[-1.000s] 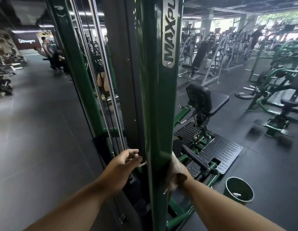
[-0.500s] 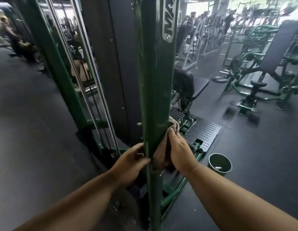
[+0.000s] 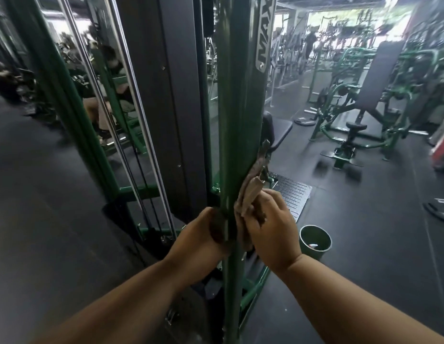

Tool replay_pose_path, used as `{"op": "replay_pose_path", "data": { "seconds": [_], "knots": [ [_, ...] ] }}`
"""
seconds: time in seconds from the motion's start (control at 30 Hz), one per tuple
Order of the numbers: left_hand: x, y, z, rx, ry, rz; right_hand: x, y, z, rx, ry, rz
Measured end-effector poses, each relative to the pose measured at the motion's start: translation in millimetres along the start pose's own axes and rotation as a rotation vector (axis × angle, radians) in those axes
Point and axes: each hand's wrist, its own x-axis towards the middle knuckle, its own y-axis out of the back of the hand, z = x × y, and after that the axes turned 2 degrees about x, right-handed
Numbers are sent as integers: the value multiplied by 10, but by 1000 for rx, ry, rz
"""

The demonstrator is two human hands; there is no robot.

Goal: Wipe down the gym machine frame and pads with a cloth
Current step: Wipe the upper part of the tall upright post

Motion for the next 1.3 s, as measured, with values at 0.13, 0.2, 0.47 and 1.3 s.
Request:
{"op": "replay_pose_path", "data": {
  "seconds": [0.13,0.2,0.47,1.3],
  "knots": [
    [-13,-54,-33,182,-14,40,-29,37,-135,-48,63,-60],
    [19,-45,-83,66,34,54,-56,46,-175,-54,76,-89],
    [338,320,367,-581,37,304,115,188,-197,10,131,-98],
    [555,-394,-118,-374,-73,142,-99,128,386,-110,128,-192]
  ]
}}
